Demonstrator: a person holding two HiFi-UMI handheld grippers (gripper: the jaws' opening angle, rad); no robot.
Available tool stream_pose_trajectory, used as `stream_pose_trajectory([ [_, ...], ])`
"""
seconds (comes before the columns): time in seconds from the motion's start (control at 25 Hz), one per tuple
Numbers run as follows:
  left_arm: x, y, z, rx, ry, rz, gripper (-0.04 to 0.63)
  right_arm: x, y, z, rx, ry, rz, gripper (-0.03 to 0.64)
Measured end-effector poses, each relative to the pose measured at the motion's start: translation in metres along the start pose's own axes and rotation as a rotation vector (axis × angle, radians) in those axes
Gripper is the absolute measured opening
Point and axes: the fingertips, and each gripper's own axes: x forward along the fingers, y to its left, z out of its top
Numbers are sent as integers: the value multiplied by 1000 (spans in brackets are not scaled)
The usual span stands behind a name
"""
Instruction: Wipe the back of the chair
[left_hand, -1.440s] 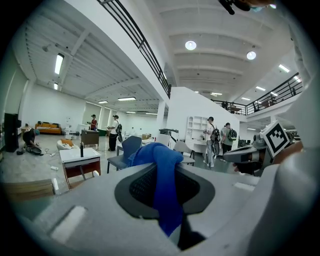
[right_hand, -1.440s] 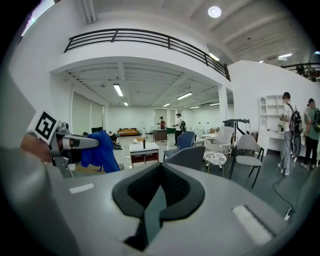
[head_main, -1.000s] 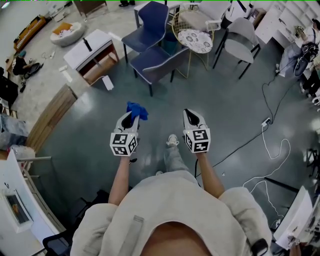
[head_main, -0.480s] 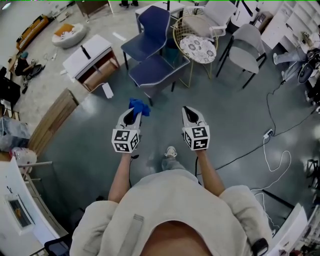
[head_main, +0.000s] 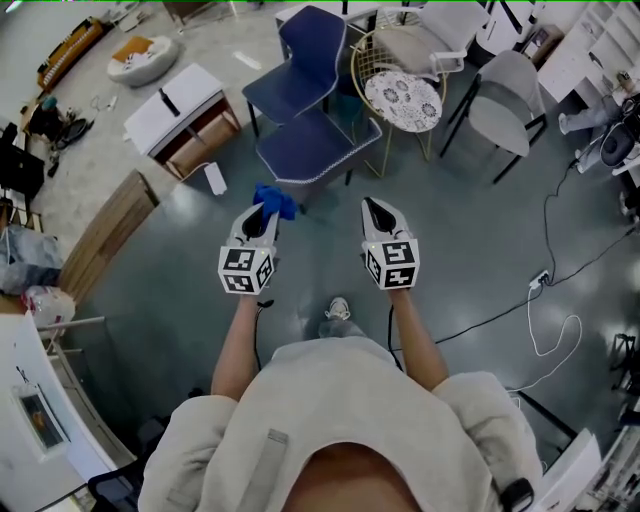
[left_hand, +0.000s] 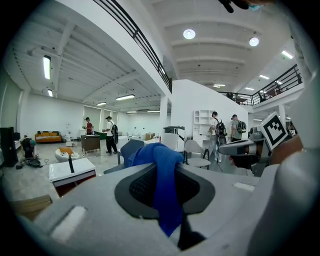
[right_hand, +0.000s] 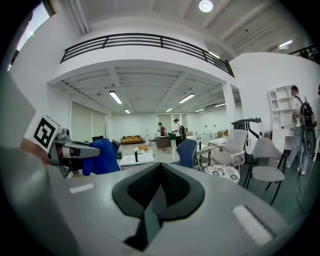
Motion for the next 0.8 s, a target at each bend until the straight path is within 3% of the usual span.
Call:
stream_pose_trajectory([
  [0.56,15,25,-20,-27,46,28,61,34,-4,-19,48,41,9,0],
  [0.8,22,45,-22,-24,36,3,61,50,7,-19,35,46,-18,0],
])
